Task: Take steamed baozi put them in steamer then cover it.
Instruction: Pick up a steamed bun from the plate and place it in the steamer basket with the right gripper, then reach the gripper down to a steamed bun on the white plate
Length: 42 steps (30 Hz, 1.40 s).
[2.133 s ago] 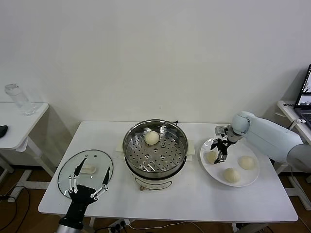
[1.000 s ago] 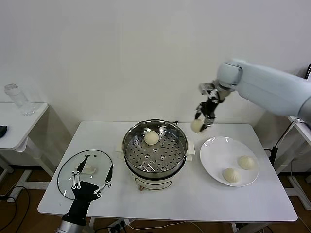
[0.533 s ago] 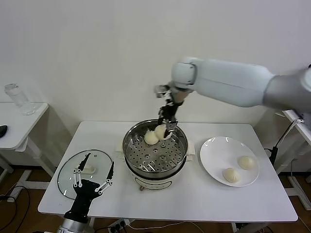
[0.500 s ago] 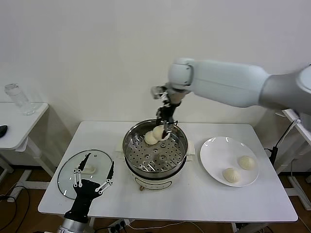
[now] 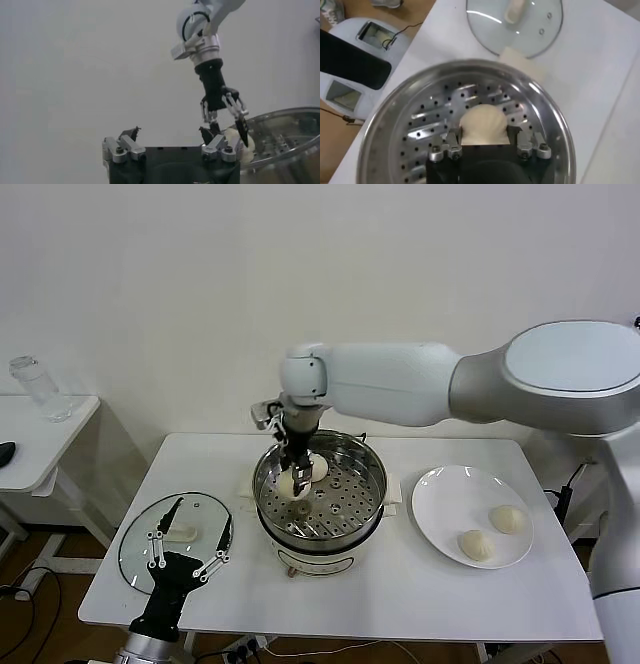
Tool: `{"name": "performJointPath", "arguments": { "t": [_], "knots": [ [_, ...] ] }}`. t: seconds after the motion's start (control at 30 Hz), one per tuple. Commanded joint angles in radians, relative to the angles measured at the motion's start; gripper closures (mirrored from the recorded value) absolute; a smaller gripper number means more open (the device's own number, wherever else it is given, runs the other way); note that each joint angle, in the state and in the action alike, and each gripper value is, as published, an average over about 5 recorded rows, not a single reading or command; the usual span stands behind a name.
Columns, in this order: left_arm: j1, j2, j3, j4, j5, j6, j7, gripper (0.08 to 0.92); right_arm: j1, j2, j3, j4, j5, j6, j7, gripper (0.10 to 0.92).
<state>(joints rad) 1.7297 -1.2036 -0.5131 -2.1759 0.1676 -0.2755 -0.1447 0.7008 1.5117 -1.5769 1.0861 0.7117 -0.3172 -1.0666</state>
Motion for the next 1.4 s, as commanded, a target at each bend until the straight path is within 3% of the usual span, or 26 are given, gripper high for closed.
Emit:
{"name": "performJointPath", "arguments": {
  "t": [0.03, 0.27, 0.47, 0.67, 1.07, 1.4],
  "knots": [
    [0.0, -0.001, -0.005, -0.001, -0.002, 0.002, -0.002, 0.177, -0.028, 0.051, -0.013, -0.01, -0.008, -0.013, 0.027, 0.396],
    [0.003, -0.002, -0.012, 0.0, -0.003, 0.001, -0.005, 0.177, -0.044, 0.042, -0.018, -0.014, -0.027, -0.012, 0.034, 0.364],
    [0.004, -0.003, -0.016, 0.0, -0.003, 0.0, -0.007, 0.177, -0.052, 0.029, -0.013, -0.007, -0.032, -0.009, 0.049, 0.239],
    [0.008, -0.006, -0.021, -0.004, -0.003, 0.002, -0.009, 0.177, -0.02, -0.038, 0.028, 0.053, -0.057, -0.004, 0.045, 0.203],
    [0.003, 0.004, 0.004, -0.015, 0.001, 0.013, -0.008, 0.177, 0.199, -0.533, 0.036, 0.334, -0.166, 0.058, -0.058, 0.203],
    [0.0, 0.021, 0.015, -0.012, 0.001, 0.01, -0.009, 0.177, 0.181, -0.871, -0.001, 0.229, -0.287, 0.189, -0.174, 0.203]
  ]
}}
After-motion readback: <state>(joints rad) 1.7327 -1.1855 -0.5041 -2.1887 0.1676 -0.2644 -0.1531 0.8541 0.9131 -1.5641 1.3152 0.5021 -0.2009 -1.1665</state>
